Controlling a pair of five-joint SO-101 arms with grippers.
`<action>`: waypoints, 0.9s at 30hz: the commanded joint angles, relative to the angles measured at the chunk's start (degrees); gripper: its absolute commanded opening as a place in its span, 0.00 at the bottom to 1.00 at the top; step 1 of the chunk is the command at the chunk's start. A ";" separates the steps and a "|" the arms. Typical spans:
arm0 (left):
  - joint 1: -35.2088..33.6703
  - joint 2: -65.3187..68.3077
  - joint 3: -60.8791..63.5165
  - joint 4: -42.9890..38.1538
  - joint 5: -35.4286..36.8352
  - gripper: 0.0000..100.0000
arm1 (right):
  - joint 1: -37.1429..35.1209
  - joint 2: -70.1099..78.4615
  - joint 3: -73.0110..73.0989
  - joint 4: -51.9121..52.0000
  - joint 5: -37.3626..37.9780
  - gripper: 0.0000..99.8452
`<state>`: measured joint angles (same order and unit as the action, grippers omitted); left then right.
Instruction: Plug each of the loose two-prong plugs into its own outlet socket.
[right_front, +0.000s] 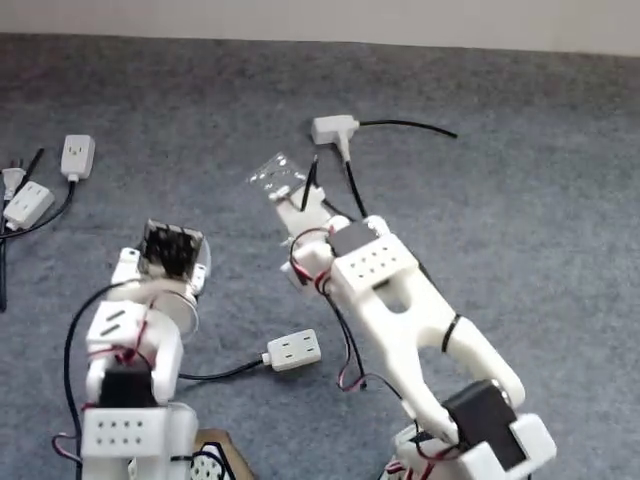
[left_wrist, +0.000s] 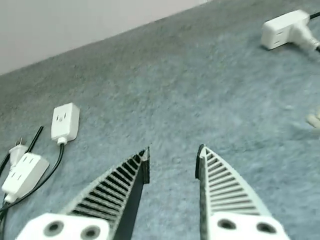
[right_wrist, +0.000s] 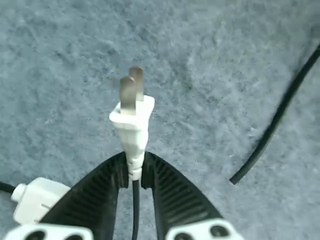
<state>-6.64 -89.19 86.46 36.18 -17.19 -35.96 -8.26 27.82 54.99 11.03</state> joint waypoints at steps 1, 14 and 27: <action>2.68 -12.00 4.35 2.37 -0.09 0.17 | 1.36 1.01 -5.76 3.03 -2.90 0.01; 4.00 -13.85 9.19 0.88 -4.31 0.17 | -13.67 2.15 -8.40 8.48 -6.07 0.01; 7.87 -13.85 9.10 0.62 -4.22 0.17 | -16.40 1.80 -8.22 4.88 -8.00 0.01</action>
<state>-1.10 -102.99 95.96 38.20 -21.14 -50.99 -5.54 21.85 60.79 3.74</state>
